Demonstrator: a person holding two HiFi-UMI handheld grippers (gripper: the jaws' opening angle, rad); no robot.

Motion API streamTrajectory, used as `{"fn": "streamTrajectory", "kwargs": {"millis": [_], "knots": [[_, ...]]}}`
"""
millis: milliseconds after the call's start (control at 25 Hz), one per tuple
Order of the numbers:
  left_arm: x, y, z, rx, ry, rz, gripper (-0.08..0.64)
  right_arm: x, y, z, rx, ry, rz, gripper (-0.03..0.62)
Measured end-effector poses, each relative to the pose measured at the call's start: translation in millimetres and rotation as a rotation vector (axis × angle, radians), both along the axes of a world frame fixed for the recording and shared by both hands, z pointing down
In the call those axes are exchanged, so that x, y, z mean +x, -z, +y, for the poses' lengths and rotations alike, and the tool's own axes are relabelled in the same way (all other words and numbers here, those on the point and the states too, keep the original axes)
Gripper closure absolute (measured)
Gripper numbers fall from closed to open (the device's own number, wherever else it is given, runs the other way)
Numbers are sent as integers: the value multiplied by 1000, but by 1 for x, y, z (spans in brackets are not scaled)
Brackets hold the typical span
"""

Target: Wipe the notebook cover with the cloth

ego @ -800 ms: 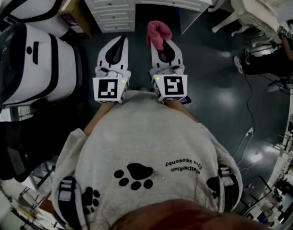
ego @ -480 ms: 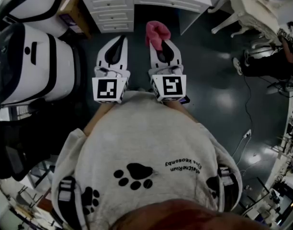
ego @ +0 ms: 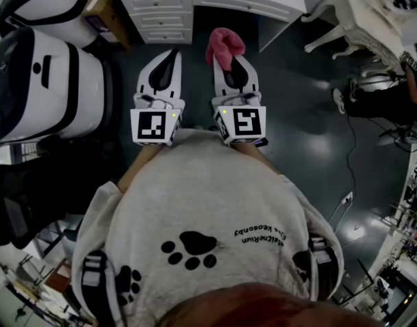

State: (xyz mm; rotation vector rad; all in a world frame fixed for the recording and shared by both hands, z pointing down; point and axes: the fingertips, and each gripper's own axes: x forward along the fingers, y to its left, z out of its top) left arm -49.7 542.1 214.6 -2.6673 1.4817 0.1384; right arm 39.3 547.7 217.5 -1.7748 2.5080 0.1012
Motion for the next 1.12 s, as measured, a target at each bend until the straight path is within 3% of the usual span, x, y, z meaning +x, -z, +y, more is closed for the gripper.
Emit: {"fn": "streamTrajectory", "kwargs": {"millis": [400,560,1120], "knots": [[-2,-11,-45,-25,2,-21,548,2,-10,-41,-17,-8,-4,532],[-3,-13,-73,-25,-4,3,548,-1,-9,-68,-10,-18,8,532],[-5,-14,-224,-39,-89,-6,548,-12,-13,-214,-27,-75,13,532]]}}
